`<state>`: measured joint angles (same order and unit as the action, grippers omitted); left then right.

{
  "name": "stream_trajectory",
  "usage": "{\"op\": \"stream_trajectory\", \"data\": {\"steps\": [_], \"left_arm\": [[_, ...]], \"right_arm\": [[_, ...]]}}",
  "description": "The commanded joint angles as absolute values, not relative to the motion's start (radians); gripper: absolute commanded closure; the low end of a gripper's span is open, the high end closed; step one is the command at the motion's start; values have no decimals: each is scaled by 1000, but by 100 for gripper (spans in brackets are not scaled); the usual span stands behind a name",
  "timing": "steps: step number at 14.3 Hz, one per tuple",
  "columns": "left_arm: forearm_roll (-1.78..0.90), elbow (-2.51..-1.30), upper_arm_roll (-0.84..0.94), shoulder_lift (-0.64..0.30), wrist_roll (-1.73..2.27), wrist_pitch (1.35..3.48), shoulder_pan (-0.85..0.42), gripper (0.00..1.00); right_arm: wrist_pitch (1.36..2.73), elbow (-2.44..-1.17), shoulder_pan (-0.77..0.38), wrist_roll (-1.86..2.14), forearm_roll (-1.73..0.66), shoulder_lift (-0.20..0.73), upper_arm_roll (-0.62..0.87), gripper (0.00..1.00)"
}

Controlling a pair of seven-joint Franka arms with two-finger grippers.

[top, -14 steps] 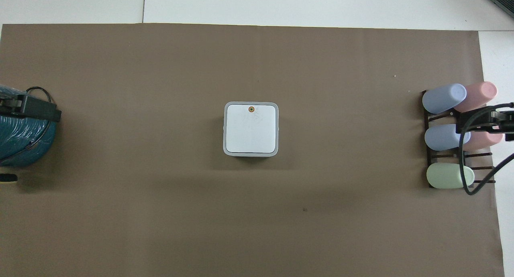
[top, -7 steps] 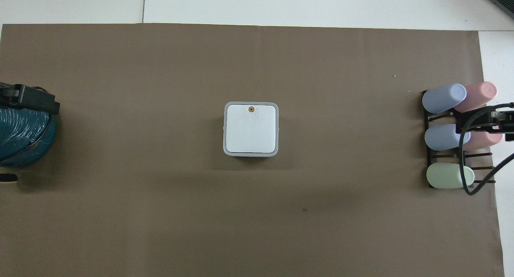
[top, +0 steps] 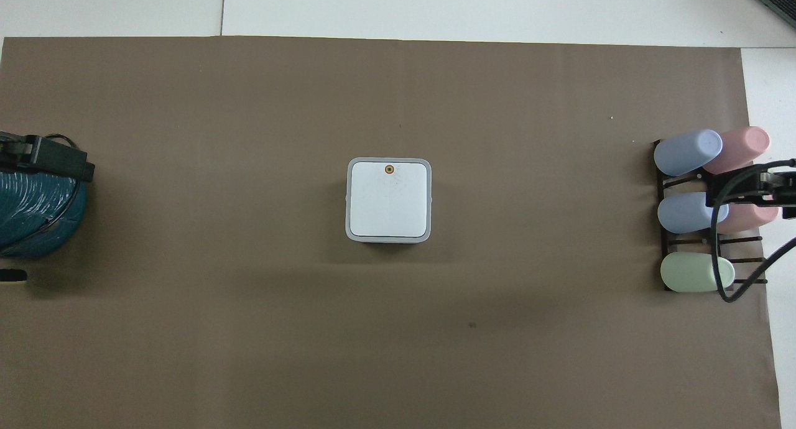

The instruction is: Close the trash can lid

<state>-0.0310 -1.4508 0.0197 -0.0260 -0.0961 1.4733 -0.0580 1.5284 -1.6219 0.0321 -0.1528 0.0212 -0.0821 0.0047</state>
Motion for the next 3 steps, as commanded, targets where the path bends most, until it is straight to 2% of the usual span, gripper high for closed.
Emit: {"op": "stream_trajectory", "data": {"steps": [1,3], "left_arm": [[-25,-1517,21,21,-103,1505,-54,0],[-25,-1517,21,21,-103,1506,-52,0]], "right_arm": [[1526,-1643,35,-137,2,-104,5,0],[1526,-1643,35,-137,2,-104,5,0]]}}
